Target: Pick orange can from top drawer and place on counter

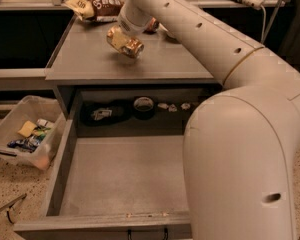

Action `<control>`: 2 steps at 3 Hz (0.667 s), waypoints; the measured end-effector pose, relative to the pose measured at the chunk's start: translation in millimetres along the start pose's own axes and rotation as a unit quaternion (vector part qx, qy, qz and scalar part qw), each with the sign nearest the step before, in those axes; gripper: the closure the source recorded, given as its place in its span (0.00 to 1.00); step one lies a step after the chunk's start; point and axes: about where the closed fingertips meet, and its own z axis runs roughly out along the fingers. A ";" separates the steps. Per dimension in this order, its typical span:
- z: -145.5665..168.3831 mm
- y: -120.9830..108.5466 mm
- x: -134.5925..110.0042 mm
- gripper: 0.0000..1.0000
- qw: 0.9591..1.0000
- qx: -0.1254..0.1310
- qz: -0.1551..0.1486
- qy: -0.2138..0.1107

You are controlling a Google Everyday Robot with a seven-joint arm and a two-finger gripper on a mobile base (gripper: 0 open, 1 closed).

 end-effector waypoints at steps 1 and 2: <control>6.2 25.5 24.8 1.00 0.998 -0.051 0.011 0.022; 6.6 29.0 26.0 1.00 0.998 -0.057 0.012 0.025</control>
Offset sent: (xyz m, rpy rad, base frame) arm -0.0581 0.0152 -0.0635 0.0397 0.2441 0.0931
